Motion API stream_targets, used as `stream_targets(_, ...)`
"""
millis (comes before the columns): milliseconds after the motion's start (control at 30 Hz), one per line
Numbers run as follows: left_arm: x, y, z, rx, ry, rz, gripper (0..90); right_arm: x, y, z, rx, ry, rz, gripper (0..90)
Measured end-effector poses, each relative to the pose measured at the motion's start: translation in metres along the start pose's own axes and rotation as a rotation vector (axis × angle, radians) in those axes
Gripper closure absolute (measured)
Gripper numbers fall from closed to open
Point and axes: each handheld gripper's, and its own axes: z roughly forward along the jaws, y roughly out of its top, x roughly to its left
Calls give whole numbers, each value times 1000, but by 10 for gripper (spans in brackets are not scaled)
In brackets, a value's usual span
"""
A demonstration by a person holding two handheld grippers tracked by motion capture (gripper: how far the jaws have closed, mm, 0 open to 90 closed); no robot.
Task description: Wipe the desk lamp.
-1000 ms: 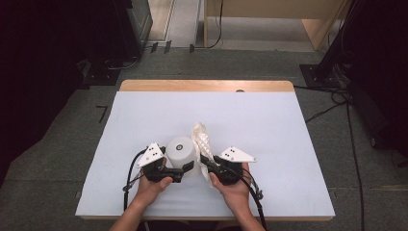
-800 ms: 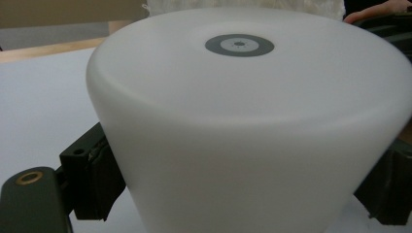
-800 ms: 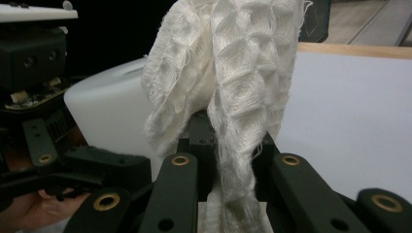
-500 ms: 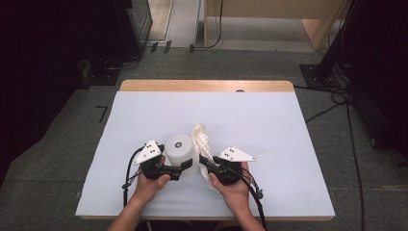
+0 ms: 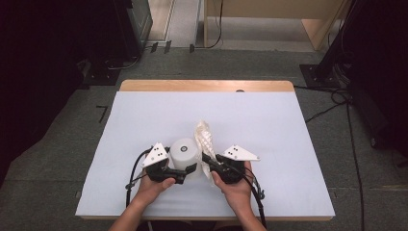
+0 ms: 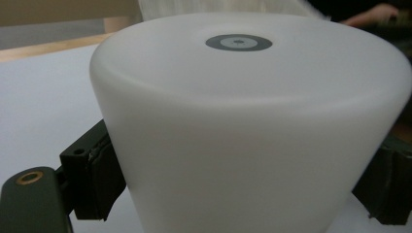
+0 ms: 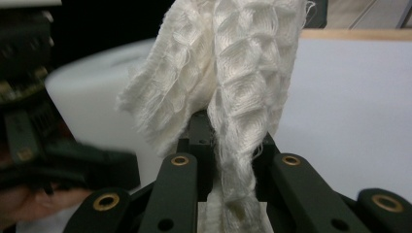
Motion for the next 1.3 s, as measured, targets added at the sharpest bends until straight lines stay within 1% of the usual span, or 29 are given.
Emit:
stream_targets(67, -1, 0, 1, -1, -4, 9, 89, 0, 3, -4, -27, -2, -1, 788)
stream_targets(133, 0, 2, -2, -16, 2, 11, 89, 0, 3, -4, -31, -1, -10, 787)
stream_targets(200, 4, 4, -7, -40, 3, -10, 89, 2, -1, 1, -3, -12, -40, 786)
stream_targets(233, 7, 5, -10, -53, 8, -18, 89, 2, -5, 4, 16, -15, -46, 786)
stream_targets(333, 13, 9, -19, -85, 35, -32, 89, 4, -14, 14, 70, -8, -41, 785)
stream_targets(367, 15, 10, -22, -95, 40, -41, 89, 5, -16, 17, 82, -7, -41, 784)
stream_targets(400, 15, 10, -22, -95, 40, -41, 90, 7, -18, 19, 90, -4, -48, 784)
stream_targets(433, 18, 11, -25, -118, 46, -58, 90, 8, -18, 20, 94, -2, -57, 784)
stream_targets(500, 20, 11, -26, -119, 39, -59, 90, 10, -18, 20, 94, 2, -62, 784)
stream_targets(567, 17, 9, -22, -99, 35, -51, 90, 10, -16, 19, 89, -3, -61, 784)
stream_targets(633, 11, 7, -16, -65, 31, -20, 90, 8, -13, 16, 66, 1, -51, 784)
stream_targets(700, 7, 5, -11, -44, 28, -1, 90, 7, -9, 12, 46, -9, -48, 785)
stream_targets(767, 4, 4, -8, -31, 17, 12, 90, 5, -6, 7, 27, -18, -39, 785)
stream_targets(833, 2, 4, -5, -23, 22, 26, 89, 3, -3, 3, 7, -23, -38, 785)
stream_targets(867, 2, 4, -5, -25, 25, 24, 89, 3, -3, 2, 6, -29, -40, 785)
stream_targets(900, 2, 5, -6, -31, 21, 14, 89, 2, -4, 2, 9, -34, -44, 785)
stream_targets(933, 4, 6, -8, -48, 14, -3, 89, 2, -5, 3, 15, -31, -40, 785)
stream_targets(967, 5, 7, -9, -55, 14, -10, 89, 3, -8, 6, 22, -31, -43, 785)
stream_targets(1067, 9, 12, -18, -89, 27, -27, 90, 5, -14, 12, 53, -30, -53, 786)
stream_targets(1100, 10, 13, -20, -99, 26, -31, 90, 5, -16, 14, 68, -31, -64, 785)
stream_targets(1133, 10, 13, -20, -99, 26, -31, 89, 5, -16, 14, 68, -31, -64, 785)
stream_targets(1167, 13, 14, -24, -112, 26, -37, 90, 6, -19, 17, 84, -29, -67, 785)
stream_targets(1233, 14, 14, -24, -111, 24, -42, 90, 8, -19, 19, 88, -28, -61, 785)
stream_targets(1300, 14, 12, -22, -101, 26, -37, 90, 9, -18, 19, 88, -29, -65, 785)
